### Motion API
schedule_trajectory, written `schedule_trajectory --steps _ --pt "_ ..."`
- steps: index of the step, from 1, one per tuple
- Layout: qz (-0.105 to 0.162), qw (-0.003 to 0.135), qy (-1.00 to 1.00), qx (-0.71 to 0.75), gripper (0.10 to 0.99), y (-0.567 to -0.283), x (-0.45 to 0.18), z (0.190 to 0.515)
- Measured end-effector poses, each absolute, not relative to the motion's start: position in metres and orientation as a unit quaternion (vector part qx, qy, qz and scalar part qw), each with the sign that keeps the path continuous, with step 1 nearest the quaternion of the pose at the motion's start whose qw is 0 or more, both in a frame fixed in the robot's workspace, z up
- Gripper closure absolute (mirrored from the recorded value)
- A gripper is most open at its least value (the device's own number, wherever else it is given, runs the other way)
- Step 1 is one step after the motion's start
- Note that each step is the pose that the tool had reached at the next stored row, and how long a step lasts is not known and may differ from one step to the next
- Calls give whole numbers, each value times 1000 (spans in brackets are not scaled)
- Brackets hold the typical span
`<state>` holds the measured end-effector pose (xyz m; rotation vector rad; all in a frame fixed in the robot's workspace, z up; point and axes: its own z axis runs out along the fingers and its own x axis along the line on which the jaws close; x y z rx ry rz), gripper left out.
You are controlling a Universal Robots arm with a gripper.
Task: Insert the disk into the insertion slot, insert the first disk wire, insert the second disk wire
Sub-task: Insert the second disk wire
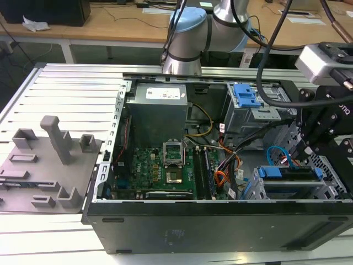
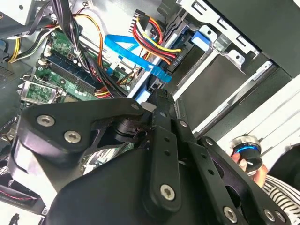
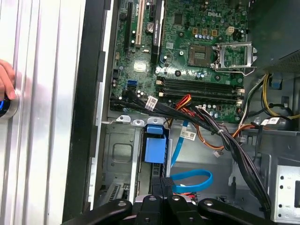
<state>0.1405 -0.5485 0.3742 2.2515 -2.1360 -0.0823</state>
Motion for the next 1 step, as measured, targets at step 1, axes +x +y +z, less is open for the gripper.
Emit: schedule_trajectory --steps 1 --pt "-27 19 -688 725 980 -549 140 374"
